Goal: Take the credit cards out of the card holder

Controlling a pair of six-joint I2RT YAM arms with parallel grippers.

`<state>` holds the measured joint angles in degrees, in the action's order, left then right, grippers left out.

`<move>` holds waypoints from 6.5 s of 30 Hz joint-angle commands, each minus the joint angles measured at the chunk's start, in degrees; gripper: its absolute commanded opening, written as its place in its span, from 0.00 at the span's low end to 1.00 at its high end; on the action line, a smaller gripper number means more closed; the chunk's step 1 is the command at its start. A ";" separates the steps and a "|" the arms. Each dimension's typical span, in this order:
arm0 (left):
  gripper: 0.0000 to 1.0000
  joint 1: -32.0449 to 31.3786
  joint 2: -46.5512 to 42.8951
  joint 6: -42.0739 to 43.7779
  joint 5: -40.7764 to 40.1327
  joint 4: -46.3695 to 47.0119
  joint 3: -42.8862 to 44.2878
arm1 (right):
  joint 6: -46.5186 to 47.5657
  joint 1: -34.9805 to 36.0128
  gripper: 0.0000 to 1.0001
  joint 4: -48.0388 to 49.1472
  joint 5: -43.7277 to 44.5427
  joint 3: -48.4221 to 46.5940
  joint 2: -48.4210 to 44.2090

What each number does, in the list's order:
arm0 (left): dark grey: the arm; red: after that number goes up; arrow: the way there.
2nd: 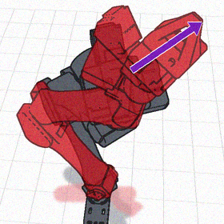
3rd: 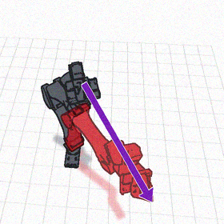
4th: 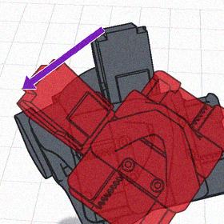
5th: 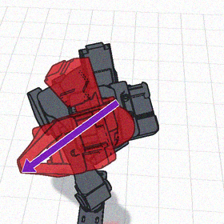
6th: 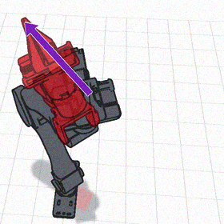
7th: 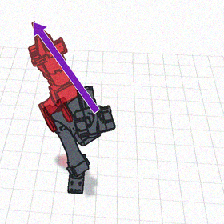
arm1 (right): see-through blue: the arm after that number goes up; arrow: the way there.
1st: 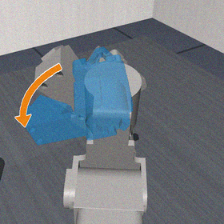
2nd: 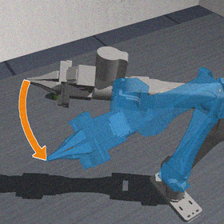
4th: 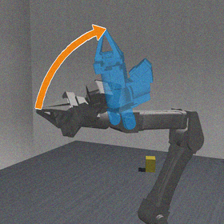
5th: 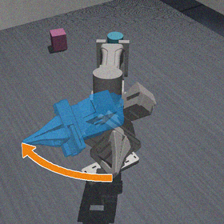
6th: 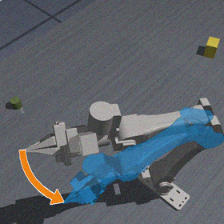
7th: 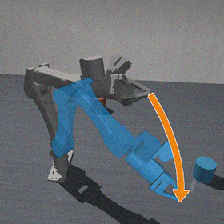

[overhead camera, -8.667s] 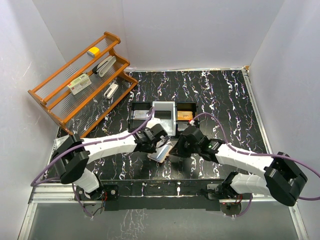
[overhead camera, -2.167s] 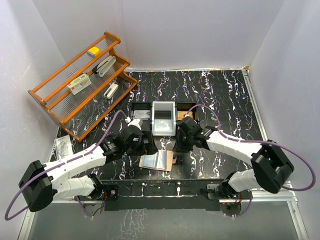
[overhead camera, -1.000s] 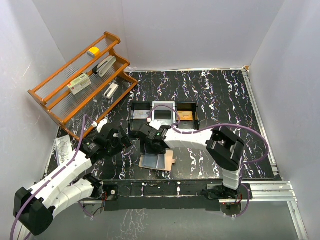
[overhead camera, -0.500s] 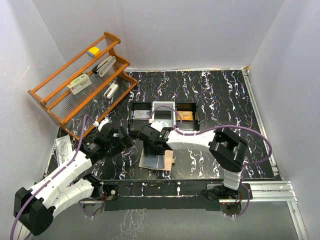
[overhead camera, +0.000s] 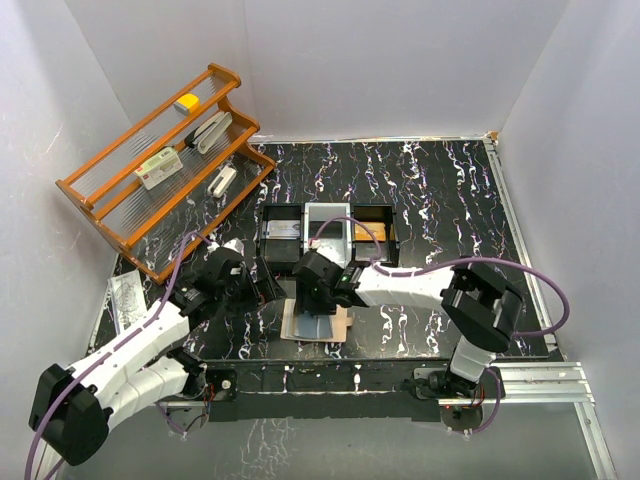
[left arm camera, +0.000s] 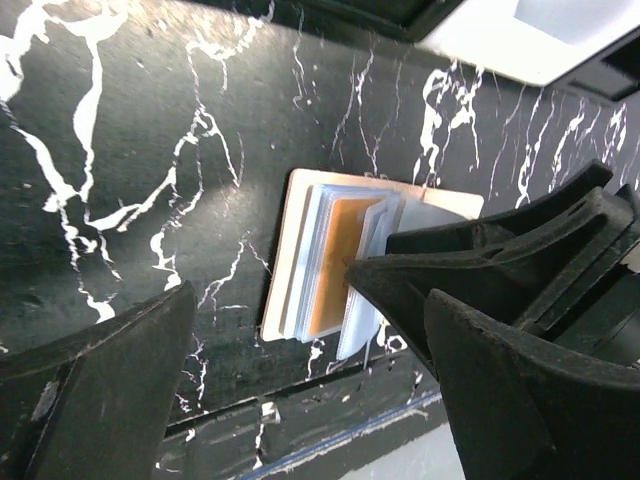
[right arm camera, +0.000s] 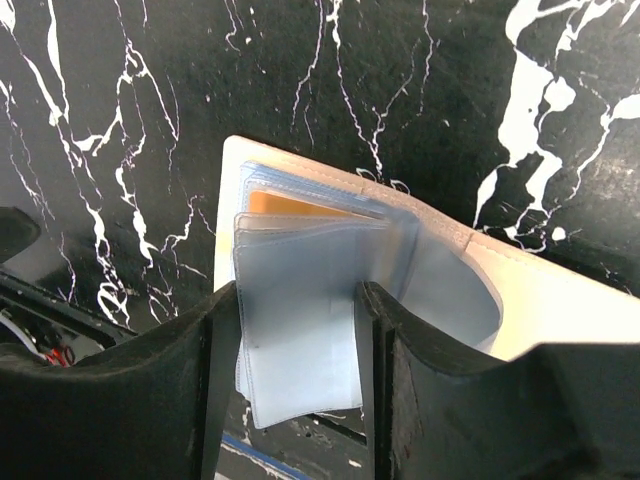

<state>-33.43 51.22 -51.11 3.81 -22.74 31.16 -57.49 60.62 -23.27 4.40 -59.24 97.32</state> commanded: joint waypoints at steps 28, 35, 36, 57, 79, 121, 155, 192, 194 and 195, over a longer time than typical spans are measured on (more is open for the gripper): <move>0.56 -0.06 10.26 3.91 27.73 19.80 -5.53 | -5.45 -7.04 0.20 19.12 -10.67 16.58 -12.15; 0.56 -2.65 16.02 2.21 33.41 28.69 -6.24 | -5.60 -7.46 0.19 18.85 -11.26 17.75 -12.77; 0.56 -3.10 16.97 2.46 33.58 28.92 -6.06 | -5.61 -7.50 0.19 18.46 -11.00 17.76 -13.03; 0.48 -8.11 25.16 -0.46 32.49 38.55 -4.76 | -4.54 -9.47 0.48 8.82 -5.14 16.04 -21.75; 0.61 -15.48 23.36 5.02 14.22 21.04 5.44 | -13.51 -10.84 0.61 8.75 8.71 30.19 -55.31; 0.68 -15.52 29.11 0.85 14.79 22.60 4.13 | -12.66 -10.97 0.32 21.26 -7.73 37.92 -23.58; 0.51 -15.41 33.14 -1.37 14.96 24.23 2.54 | -14.89 -11.23 0.31 24.66 -10.36 41.74 -18.72; 0.00 -15.17 25.77 -1.52 11.39 23.84 0.79 | -14.58 -11.59 0.30 21.70 -8.30 42.18 -21.38; 0.00 -15.17 25.30 -1.46 10.77 22.93 0.98 | -14.45 -11.62 0.31 20.66 -7.77 41.75 -22.52; 0.00 -15.13 24.93 -1.30 10.51 22.38 1.12 | -14.36 -11.58 0.31 20.03 -7.42 41.53 -23.07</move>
<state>-48.75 79.15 -53.06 15.79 2.39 31.94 -74.96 48.99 9.80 -7.40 -19.59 74.74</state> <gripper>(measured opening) 0.010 0.300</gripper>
